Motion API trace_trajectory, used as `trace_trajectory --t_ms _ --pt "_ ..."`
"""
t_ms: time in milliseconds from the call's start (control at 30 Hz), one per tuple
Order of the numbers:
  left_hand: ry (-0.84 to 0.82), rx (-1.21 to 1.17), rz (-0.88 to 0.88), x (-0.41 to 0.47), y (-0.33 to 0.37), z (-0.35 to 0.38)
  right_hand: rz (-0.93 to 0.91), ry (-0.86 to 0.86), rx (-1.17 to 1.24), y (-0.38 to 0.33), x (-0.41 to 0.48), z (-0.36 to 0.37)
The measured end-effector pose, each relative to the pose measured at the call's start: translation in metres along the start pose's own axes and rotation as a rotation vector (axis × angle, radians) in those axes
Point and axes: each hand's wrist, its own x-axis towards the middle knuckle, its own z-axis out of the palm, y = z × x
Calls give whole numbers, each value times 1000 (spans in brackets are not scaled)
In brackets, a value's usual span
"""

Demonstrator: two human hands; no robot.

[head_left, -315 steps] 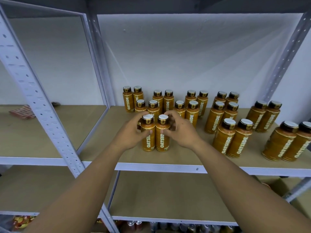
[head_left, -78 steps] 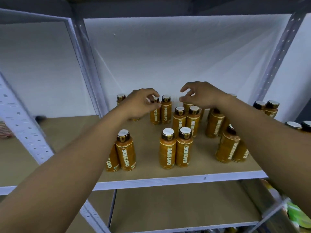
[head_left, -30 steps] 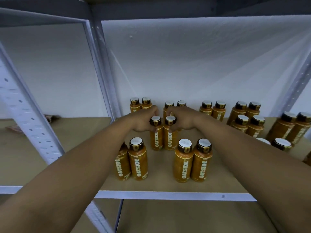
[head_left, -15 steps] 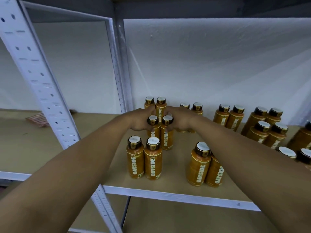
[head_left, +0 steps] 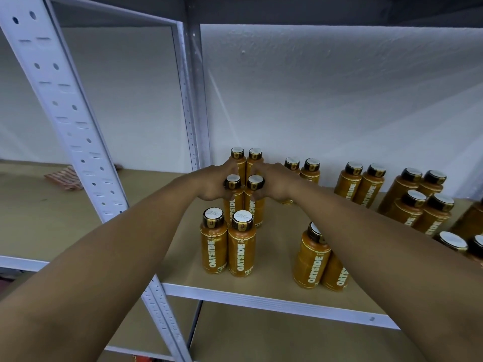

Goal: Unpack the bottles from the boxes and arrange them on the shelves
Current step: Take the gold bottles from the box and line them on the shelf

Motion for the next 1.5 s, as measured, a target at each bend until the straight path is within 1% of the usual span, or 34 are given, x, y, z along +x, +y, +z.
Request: trace_trajectory --t_ms 600,1500 --pt "61 -42 -42 4 -12 8 -14 45 -1 -5 4 8" --pt "119 -44 -24 6 -19 16 9 41 8 -4 4 8"
